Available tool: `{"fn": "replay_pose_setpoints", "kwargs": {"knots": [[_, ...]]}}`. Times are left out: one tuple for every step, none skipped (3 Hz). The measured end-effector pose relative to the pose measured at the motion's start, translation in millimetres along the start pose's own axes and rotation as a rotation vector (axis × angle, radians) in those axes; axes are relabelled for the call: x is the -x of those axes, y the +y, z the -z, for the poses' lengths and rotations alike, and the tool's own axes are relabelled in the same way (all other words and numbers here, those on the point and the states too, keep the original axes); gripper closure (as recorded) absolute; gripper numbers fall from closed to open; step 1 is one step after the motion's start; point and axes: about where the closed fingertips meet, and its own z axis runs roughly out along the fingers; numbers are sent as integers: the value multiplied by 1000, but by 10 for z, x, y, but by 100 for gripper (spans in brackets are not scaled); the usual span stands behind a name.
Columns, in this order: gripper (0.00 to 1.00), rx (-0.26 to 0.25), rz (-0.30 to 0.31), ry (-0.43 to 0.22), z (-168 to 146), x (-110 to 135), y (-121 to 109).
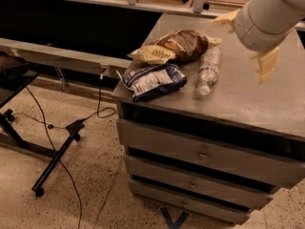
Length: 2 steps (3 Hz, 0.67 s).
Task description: Pick water bottle
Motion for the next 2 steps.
{"fn": "replay_pose_setpoints", "kwargs": {"knots": [[0, -2, 24, 36, -9, -67, -10], [0, -2, 35, 39, -31, -78, -14]]}}
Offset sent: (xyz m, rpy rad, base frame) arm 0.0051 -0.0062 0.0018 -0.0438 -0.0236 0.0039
